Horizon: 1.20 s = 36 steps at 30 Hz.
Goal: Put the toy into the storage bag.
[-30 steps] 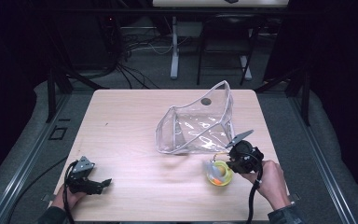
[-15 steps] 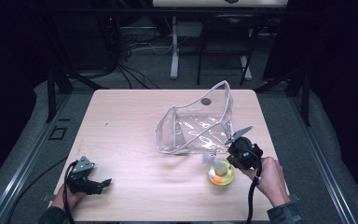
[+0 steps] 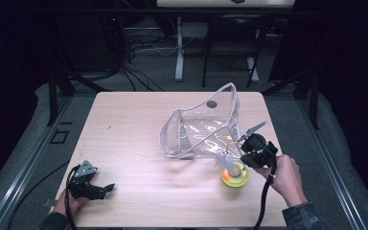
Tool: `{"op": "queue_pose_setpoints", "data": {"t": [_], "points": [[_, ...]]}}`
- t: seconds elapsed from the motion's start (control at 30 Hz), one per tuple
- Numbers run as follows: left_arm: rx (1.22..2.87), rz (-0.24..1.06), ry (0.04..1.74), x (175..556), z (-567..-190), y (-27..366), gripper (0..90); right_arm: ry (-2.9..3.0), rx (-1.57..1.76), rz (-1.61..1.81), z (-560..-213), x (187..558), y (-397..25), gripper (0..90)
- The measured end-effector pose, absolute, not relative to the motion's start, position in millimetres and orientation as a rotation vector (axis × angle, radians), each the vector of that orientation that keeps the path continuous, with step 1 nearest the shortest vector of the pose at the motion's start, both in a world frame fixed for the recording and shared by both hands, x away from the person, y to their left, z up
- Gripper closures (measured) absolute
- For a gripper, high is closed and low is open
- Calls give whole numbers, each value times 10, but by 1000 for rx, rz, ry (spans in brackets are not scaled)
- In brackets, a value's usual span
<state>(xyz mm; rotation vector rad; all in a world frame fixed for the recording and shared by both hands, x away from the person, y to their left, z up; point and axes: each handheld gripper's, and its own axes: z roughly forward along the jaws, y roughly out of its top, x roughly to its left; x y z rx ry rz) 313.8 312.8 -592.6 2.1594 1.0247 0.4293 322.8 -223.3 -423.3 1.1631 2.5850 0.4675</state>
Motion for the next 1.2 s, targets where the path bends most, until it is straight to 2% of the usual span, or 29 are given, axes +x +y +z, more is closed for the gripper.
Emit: {"op": "queue_pose_setpoints", "data": {"t": [0.7, 1.2], "points": [[2163, 431, 1021, 3139, -5925, 3130, 0, 2572, 1295, 405, -4162, 3477, -2609, 878], [2163, 430, 1020, 3140, -5925, 3130, 0, 2566, 1342, 357, -4048, 3656, -2706, 878]]}}
